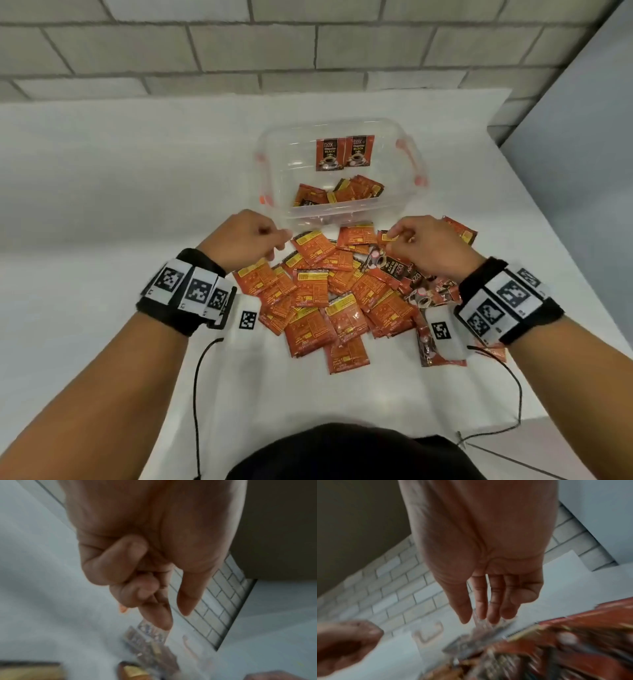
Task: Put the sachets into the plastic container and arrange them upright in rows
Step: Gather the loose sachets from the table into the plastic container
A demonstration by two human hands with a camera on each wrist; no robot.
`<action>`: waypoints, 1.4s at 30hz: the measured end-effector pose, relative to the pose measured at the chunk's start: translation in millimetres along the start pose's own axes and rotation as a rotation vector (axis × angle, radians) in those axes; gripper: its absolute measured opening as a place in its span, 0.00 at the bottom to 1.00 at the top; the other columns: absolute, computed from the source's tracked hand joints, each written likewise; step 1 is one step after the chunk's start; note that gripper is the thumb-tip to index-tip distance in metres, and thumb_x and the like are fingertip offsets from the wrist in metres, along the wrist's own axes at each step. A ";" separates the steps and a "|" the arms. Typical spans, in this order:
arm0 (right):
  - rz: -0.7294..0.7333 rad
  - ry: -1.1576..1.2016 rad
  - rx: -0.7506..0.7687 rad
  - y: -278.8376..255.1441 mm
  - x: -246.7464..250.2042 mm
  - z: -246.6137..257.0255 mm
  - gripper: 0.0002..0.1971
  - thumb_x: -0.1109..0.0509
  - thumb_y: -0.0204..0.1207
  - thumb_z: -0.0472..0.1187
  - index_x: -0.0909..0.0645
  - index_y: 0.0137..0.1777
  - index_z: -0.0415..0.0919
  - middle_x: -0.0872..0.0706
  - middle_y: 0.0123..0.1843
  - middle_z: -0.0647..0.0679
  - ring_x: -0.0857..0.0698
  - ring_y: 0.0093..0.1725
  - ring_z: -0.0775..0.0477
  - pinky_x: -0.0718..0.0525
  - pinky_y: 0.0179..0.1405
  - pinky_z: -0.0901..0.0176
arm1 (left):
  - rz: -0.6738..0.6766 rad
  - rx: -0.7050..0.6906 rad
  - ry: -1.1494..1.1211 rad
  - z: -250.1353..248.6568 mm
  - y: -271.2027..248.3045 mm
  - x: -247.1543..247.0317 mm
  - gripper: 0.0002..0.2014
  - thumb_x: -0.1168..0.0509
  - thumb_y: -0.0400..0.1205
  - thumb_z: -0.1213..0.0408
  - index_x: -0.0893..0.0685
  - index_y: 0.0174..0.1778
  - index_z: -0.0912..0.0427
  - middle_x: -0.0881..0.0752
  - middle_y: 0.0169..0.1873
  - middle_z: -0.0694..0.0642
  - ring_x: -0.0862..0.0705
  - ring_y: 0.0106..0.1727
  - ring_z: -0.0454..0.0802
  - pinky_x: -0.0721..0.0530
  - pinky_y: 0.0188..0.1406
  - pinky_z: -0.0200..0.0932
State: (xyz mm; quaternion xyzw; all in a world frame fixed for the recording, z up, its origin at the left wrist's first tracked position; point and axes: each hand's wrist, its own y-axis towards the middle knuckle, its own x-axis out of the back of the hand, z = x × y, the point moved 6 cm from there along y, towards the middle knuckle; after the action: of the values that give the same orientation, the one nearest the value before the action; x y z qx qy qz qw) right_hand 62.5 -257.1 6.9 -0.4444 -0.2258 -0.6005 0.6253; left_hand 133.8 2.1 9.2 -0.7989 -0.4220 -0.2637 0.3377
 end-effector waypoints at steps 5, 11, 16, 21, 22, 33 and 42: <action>0.020 -0.300 -0.048 -0.3 -31.5 -12.9 0.27 0.29 0.74 0.56 0.24 0.70 0.44 0.21 0.66 0.42 0.22 0.64 0.43 0.21 0.61 0.52 | 0.004 0.208 0.206 46.9 -0.9 -22.8 0.19 0.25 0.73 0.49 0.18 0.52 0.57 0.17 0.50 0.54 0.20 0.48 0.50 0.25 0.42 0.42; 0.056 -0.428 -0.070 -1.6 -40.2 -6.1 0.36 0.29 0.72 0.62 0.29 0.74 0.43 0.30 0.76 0.38 0.30 0.74 0.36 0.26 0.71 0.41 | 0.039 0.301 0.277 59.7 -0.4 -41.9 0.36 0.22 0.69 0.49 0.25 0.70 0.58 0.21 0.63 0.57 0.20 0.58 0.54 0.21 0.55 0.46; 0.044 -0.352 -0.085 -1.3 -39.2 -6.1 0.31 0.26 0.72 0.57 0.27 0.71 0.42 0.26 0.71 0.39 0.28 0.71 0.38 0.25 0.67 0.45 | 0.039 0.363 0.371 62.8 3.3 -40.1 0.39 0.22 0.66 0.41 0.26 0.67 0.58 0.23 0.62 0.60 0.27 0.65 0.58 0.22 0.62 0.53; -0.085 -0.106 -0.037 -4.1 -26.4 -4.9 0.17 0.29 0.78 0.42 0.25 0.65 0.41 0.19 0.61 0.42 0.21 0.52 0.47 0.22 0.47 0.58 | 0.029 0.345 0.136 62.5 1.4 -36.8 0.31 0.21 0.68 0.51 0.30 0.58 0.55 0.17 0.53 0.57 0.18 0.53 0.55 0.18 0.52 0.51; -0.097 -0.031 -0.056 -5.3 -21.7 -6.8 0.14 0.33 0.80 0.40 0.26 0.65 0.41 0.19 0.60 0.44 0.20 0.46 0.48 0.23 0.39 0.61 | 0.025 0.333 0.061 64.1 1.0 -34.7 0.29 0.21 0.69 0.52 0.31 0.57 0.54 0.16 0.50 0.57 0.16 0.48 0.53 0.17 0.47 0.49; 0.131 -0.116 -0.185 -14.1 -40.2 -22.0 0.29 0.32 0.78 0.47 0.34 0.75 0.36 0.20 0.66 0.40 0.16 0.48 0.45 0.14 0.44 0.54 | 0.252 0.081 0.036 52.9 -18.2 -57.2 0.35 0.24 0.73 0.55 0.29 0.76 0.49 0.17 0.60 0.49 0.18 0.55 0.45 0.21 0.53 0.39; 0.004 -0.312 -0.119 -10.7 -40.8 -17.3 0.27 0.25 0.73 0.48 0.28 0.69 0.43 0.31 0.72 0.38 0.34 0.73 0.33 0.30 0.71 0.42 | 0.009 0.074 0.243 48.0 -3.0 -55.1 0.29 0.22 0.70 0.52 0.22 0.66 0.52 0.24 0.60 0.56 0.26 0.63 0.55 0.22 0.60 0.50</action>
State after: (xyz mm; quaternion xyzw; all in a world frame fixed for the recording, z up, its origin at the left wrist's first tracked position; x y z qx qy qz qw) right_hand 40.8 -247.8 -32.1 -0.5691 -0.2832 -0.5352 0.5563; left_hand 110.0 12.6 -59.1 -0.7499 -0.3838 -0.3415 0.4167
